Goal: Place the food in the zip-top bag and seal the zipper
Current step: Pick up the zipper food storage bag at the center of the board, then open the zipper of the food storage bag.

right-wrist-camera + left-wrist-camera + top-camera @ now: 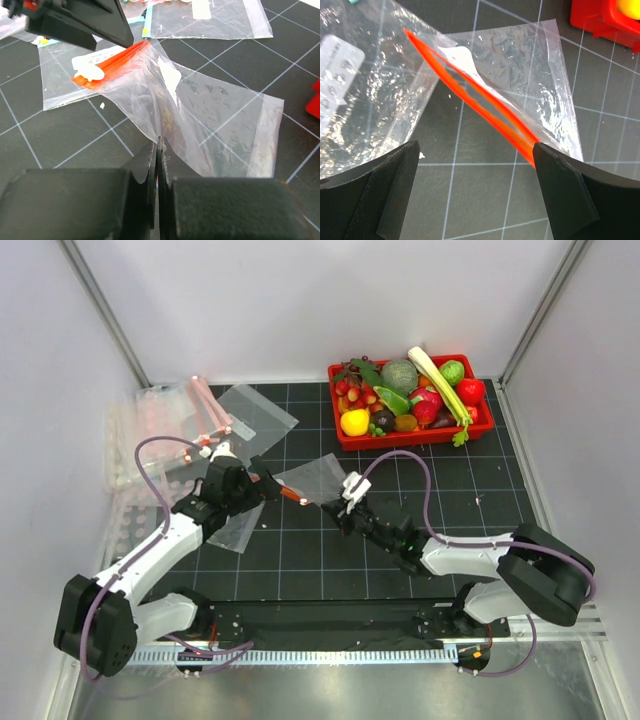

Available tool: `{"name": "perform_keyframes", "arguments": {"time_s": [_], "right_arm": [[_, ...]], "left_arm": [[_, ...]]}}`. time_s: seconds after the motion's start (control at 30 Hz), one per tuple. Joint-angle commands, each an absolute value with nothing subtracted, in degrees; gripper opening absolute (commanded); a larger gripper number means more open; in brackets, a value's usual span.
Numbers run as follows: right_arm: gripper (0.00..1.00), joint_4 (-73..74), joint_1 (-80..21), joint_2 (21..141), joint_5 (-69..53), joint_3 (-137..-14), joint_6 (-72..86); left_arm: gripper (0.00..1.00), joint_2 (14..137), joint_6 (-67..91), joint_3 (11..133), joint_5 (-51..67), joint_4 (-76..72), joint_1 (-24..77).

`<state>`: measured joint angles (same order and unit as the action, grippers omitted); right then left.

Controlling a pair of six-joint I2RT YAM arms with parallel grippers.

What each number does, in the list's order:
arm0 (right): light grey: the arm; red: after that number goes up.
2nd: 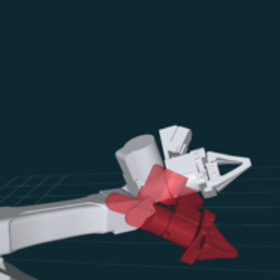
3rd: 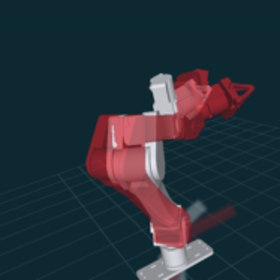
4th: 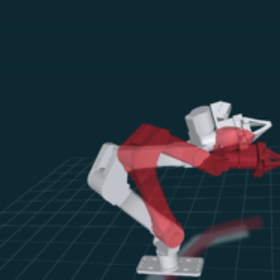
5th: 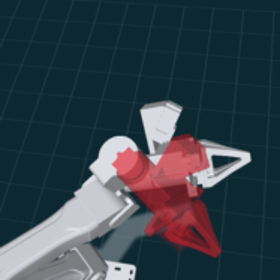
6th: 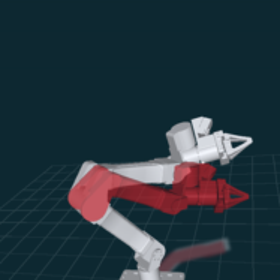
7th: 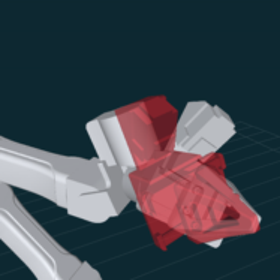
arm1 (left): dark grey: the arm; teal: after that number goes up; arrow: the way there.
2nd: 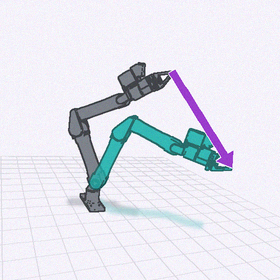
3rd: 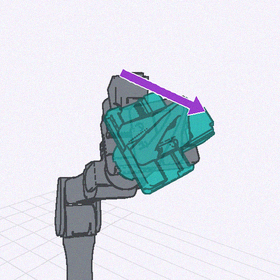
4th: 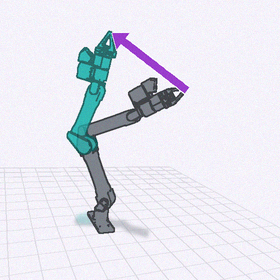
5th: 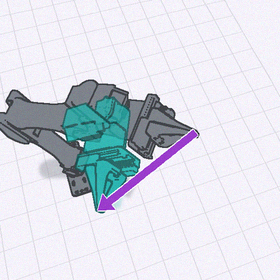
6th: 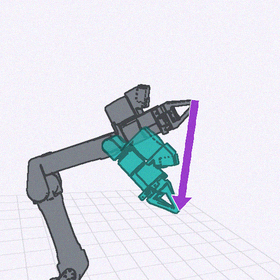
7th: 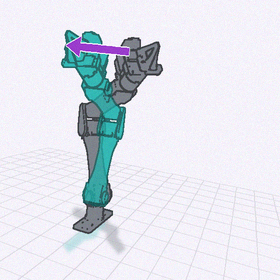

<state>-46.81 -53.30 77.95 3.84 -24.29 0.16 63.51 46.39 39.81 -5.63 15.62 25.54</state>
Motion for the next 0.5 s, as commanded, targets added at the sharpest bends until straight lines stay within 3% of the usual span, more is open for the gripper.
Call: {"name": "perform_keyframes", "arguments": {"time_s": [0.0, 0.33, 0.47], "right_arm": [[0.01, -51.24, -53.53, 75.32, 5.71, -23.73, 0.88], [0.01, -45.62, -53.53, 71.19, 6.59, -23.47, -1.32], [0.01, -45.62, -53.53, 71.1, 6.5, -23.38, -1.23]], "left_arm": [[1.0, 64.94, 48.34, 39.2, 1.67, 9.67, 23.38], [0.89, 61.53, 46.23, 38.68, -2.81, 10.81, 23.29], [0.8, 58.54, 46.84, 37.18, -2.38, 9.67, 23.2]]}}
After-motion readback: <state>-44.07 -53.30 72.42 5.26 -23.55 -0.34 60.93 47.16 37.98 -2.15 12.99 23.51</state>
